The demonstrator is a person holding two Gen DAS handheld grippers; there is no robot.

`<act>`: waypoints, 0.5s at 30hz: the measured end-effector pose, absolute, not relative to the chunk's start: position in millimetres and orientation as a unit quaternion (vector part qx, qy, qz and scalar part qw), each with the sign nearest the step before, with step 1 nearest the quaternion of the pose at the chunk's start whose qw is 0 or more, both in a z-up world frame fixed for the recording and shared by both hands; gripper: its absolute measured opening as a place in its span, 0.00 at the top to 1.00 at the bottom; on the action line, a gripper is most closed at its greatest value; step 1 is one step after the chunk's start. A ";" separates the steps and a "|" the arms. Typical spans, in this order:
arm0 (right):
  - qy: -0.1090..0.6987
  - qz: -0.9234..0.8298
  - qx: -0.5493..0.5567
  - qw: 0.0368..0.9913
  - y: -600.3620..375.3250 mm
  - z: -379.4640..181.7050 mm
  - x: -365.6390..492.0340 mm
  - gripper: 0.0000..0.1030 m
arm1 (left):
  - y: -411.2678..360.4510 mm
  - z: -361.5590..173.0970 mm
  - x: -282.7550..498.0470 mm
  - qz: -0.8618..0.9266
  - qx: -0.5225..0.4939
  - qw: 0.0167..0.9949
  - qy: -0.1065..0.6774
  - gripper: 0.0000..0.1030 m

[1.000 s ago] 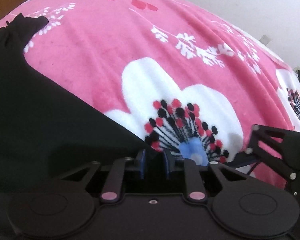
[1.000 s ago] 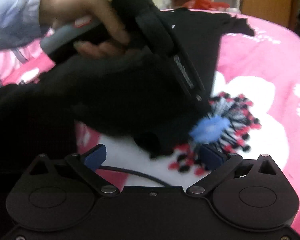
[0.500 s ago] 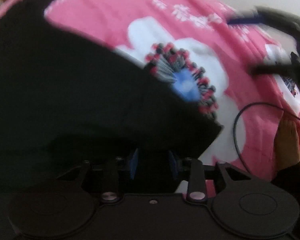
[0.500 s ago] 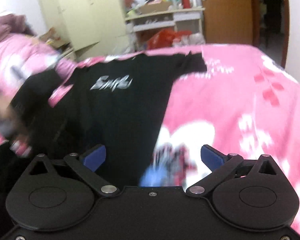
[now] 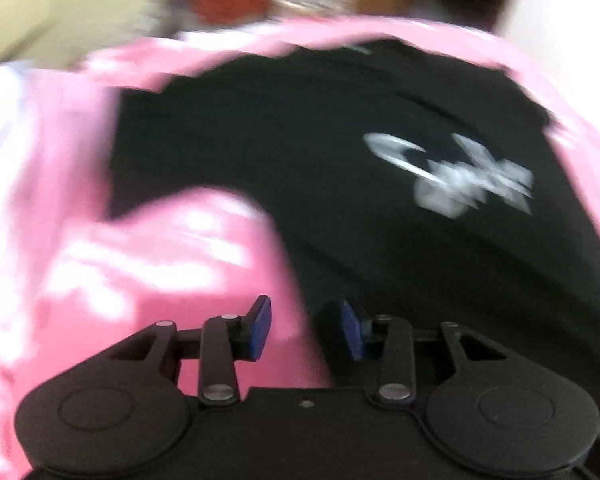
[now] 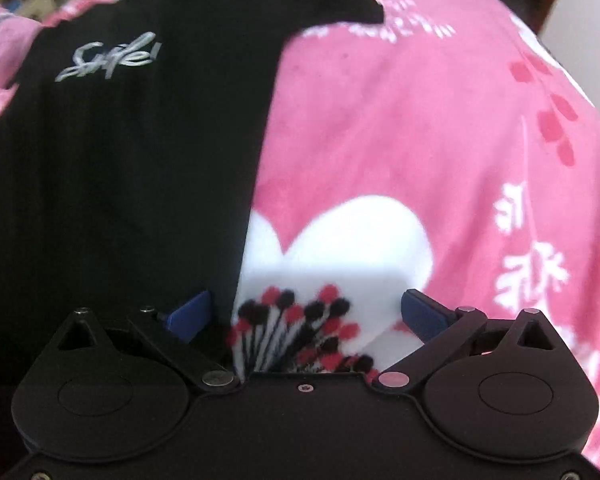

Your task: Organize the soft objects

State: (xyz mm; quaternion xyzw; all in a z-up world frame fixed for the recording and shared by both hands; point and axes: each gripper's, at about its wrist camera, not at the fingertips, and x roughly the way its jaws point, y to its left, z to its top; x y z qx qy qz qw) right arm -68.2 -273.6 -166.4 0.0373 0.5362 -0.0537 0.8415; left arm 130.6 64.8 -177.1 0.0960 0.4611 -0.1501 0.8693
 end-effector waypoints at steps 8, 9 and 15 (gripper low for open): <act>0.437 0.033 0.065 0.896 -194.0 -114.9 127.6 0.00 | 113.1 -212.7 248.5 -0.022 0.028 0.900 0.433 0.73; 0.425 0.053 0.064 0.901 -176.1 -115.1 155.2 0.00 | 104.1 -217.1 247.7 -0.019 0.070 0.901 0.427 0.73; 0.416 -0.016 -0.050 0.908 -115.5 -140.5 276.2 0.03 | 93.5 -220.0 227.4 -0.002 0.203 0.885 0.418 0.78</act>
